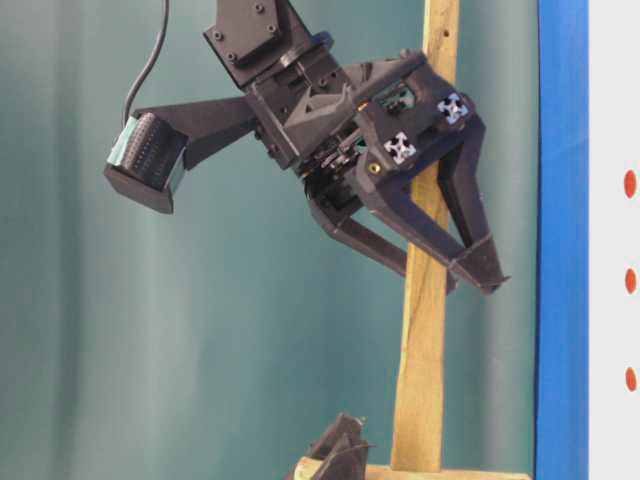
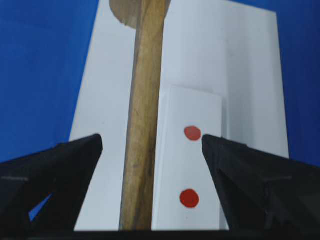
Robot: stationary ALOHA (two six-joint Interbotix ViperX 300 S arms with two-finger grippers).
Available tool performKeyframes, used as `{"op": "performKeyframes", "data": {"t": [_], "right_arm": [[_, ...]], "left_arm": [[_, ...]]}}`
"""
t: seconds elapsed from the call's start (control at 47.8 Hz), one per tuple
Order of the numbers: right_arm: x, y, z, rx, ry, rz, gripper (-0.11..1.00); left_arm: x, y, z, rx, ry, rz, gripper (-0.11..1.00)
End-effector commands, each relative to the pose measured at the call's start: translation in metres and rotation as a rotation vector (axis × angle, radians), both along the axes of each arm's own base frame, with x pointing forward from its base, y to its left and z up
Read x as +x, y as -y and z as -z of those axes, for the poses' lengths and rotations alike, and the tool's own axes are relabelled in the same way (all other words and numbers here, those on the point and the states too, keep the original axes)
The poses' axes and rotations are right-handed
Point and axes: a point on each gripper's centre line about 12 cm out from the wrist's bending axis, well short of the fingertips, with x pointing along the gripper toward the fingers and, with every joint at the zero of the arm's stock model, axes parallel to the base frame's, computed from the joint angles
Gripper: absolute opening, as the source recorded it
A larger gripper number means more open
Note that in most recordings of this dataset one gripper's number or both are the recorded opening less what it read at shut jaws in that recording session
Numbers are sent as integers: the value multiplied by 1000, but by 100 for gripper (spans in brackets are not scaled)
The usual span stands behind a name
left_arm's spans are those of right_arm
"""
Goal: Hit the mark with a hammer.
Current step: 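Swing the mallet head down onto the red dots with the right gripper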
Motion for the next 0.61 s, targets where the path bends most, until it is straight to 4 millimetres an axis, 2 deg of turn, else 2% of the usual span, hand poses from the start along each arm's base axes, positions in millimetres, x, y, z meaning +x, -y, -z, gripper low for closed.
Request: {"op": "performKeyframes", "data": {"t": [0.0, 0.084, 0.272, 0.356, 0.419, 0.586], "right_arm": [[3, 0, -12, 2, 40, 2, 89], [4, 0, -13, 2, 43, 2, 80], [4, 0, -14, -3, 58, 2, 27], [4, 0, -15, -4, 60, 1, 9], [4, 0, -14, -4, 57, 1, 2], [4, -1, -14, -3, 58, 1, 2]], "left_arm": [[3, 0, -16, 3, 51, 2, 44], [4, 0, -16, 3, 51, 0, 44], [4, -2, -16, 7, 50, -5, 44], [4, -2, -16, 13, 50, -6, 44], [4, -2, -16, 15, 50, -5, 44], [4, -3, -16, 14, 50, -6, 44]]}}
